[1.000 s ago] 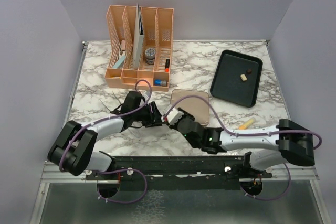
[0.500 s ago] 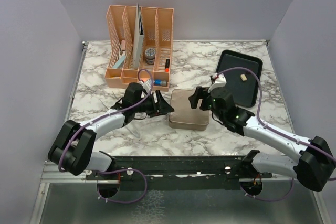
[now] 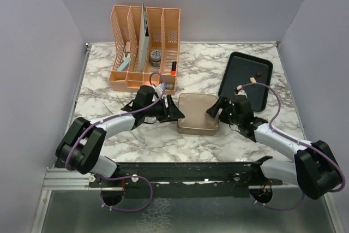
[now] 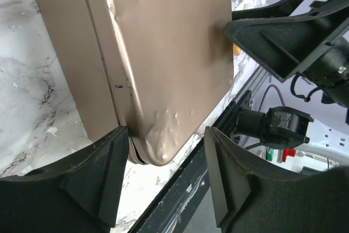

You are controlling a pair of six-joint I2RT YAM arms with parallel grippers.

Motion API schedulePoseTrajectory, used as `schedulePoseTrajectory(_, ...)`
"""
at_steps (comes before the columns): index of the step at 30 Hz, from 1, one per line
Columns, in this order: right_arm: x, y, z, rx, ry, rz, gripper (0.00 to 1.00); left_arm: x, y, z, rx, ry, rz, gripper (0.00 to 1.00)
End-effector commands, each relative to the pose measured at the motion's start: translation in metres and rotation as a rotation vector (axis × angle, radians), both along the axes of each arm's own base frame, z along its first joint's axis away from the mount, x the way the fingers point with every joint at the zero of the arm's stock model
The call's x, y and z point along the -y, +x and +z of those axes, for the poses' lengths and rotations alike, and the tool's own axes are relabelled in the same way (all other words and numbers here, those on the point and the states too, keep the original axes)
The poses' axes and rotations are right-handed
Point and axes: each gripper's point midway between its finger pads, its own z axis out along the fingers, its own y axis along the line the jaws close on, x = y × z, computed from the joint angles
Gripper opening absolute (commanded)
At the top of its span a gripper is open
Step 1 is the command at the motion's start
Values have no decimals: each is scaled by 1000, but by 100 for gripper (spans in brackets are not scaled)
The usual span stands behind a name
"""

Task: Pack the chocolate
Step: Close the box lid on the packing box.

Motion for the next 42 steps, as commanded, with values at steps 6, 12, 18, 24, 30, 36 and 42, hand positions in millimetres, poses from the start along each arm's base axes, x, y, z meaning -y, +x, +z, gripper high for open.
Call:
schedulePoseTrajectory(6, -48, -19, 5, -18, 318, 181, 67, 26, -5, 55, 16, -166, -56, 57)
schedulePoseTrajectory(12, -58, -35, -2, -59, 453, 195, 62, 37, -13, 61, -19, -210, -64, 56)
schedulePoseTrajectory(18, -57, -41, -2, -64, 467, 204, 62, 45, -19, 66, -73, -334, -62, 54)
schedulePoseTrajectory(24, -48, -39, 10, -27, 409, 183, 67, 45, -19, 56, -69, -312, -52, 54)
schedulePoseTrajectory(30, -46, -43, 37, 54, 412, 213, 74, 41, -15, 51, -26, -284, -36, 54)
schedulePoseTrajectory(36, -47, -48, 44, 72, 421, 239, 75, 36, -13, 31, -20, -208, -22, 54)
schedulePoseTrajectory(42, -56, -56, 59, 119, 521, 293, 82, 25, -10, 12, 6, -74, -6, 54)
